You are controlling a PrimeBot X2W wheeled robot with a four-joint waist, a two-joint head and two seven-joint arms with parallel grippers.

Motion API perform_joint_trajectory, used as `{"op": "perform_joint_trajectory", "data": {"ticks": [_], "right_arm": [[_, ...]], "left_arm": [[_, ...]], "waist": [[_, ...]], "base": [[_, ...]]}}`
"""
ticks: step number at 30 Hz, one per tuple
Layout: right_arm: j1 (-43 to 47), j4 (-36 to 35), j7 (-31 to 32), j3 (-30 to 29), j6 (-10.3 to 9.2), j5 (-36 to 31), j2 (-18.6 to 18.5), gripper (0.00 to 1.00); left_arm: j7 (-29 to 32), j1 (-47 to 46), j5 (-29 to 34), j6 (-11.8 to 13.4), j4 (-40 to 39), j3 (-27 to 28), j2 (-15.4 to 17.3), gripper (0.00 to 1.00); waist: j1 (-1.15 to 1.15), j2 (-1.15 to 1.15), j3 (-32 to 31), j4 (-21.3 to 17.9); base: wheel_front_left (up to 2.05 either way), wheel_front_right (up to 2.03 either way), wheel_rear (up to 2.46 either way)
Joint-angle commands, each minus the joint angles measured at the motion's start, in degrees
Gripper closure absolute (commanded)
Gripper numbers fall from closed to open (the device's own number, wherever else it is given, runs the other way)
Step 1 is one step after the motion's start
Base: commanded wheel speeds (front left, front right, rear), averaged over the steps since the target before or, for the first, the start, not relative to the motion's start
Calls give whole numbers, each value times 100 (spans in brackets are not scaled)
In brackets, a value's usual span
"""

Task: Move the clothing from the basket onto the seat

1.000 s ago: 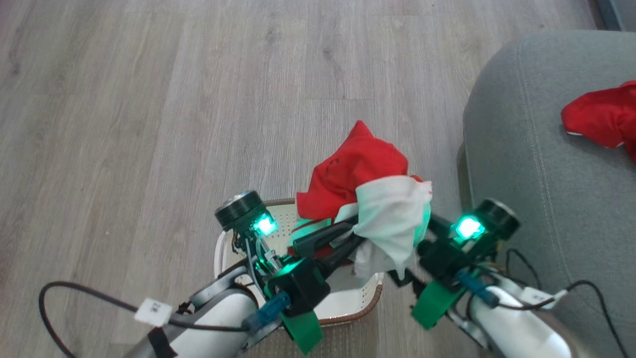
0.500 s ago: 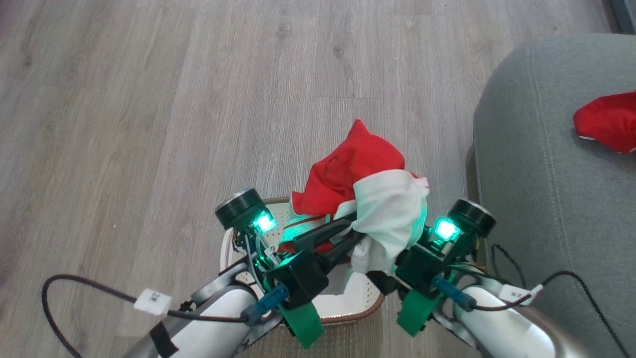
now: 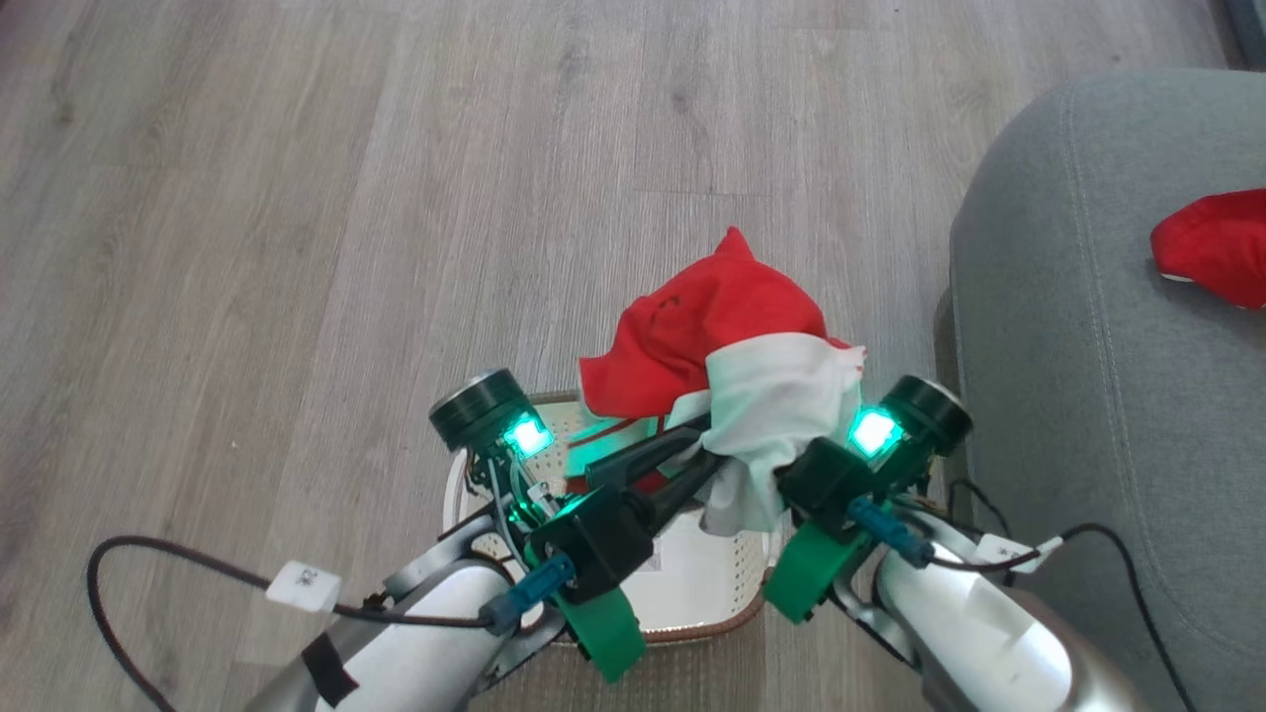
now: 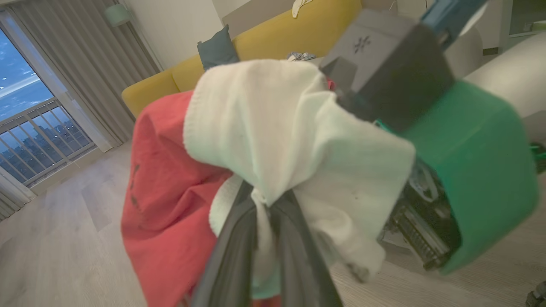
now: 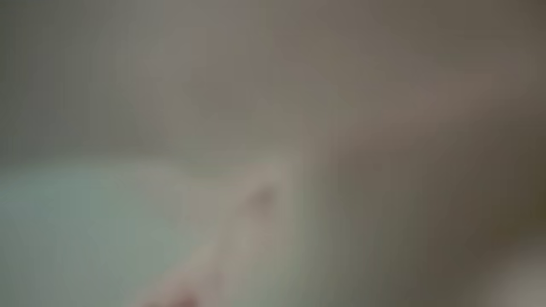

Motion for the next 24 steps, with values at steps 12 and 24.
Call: {"op": "perform_joint_trajectory", "data": {"ticks": [12, 24], "right_arm": [[187, -239, -37, -642, -1, 223, 318, 100], [355, -791, -37, -1166, -1, -50, 430, 100]], "left_arm": [[-29, -68, -68, -5, -8, 462, -37, 100], [-29, 157, 13, -5, 69, 630, -174, 0]], "waist": [[0, 0, -93, -26], [0, 0, -134, -21]], "base": [[0, 0, 0], [0, 0, 0]]}}
